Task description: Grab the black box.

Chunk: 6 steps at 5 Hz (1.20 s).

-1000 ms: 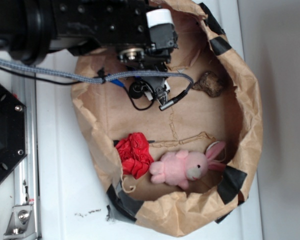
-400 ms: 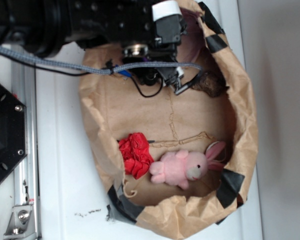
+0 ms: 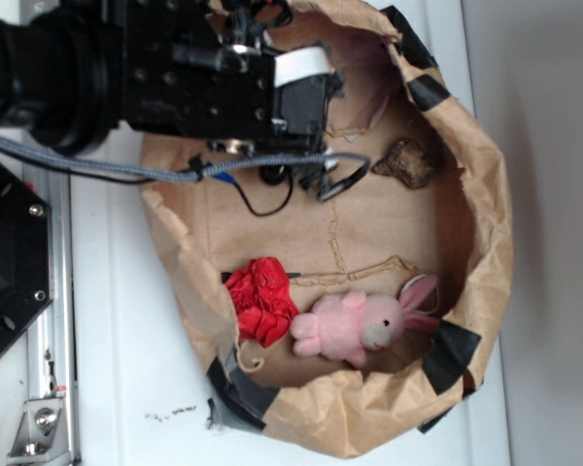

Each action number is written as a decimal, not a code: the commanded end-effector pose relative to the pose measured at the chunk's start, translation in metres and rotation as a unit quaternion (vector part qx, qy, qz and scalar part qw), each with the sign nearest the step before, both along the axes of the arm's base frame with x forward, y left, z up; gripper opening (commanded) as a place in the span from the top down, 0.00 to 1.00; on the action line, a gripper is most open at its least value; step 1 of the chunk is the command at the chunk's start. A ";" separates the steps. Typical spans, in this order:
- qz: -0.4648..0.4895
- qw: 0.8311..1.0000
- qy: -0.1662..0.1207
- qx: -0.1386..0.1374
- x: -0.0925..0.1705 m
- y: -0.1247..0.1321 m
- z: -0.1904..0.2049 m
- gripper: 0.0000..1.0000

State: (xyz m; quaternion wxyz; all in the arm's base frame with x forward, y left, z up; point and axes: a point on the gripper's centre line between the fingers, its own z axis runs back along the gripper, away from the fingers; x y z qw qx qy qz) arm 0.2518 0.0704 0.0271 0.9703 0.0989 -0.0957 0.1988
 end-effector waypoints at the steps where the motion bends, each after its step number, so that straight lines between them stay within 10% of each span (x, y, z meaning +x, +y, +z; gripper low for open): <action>1: -0.032 0.995 0.049 -0.083 -0.004 -0.035 0.015 0.00; 3: -0.044 0.994 0.045 -0.092 -0.006 -0.039 0.019 0.00; 4: -0.012 0.994 0.034 -0.104 -0.003 -0.036 0.021 1.00; 6: -0.013 0.994 -0.025 -0.107 0.006 -0.037 0.043 1.00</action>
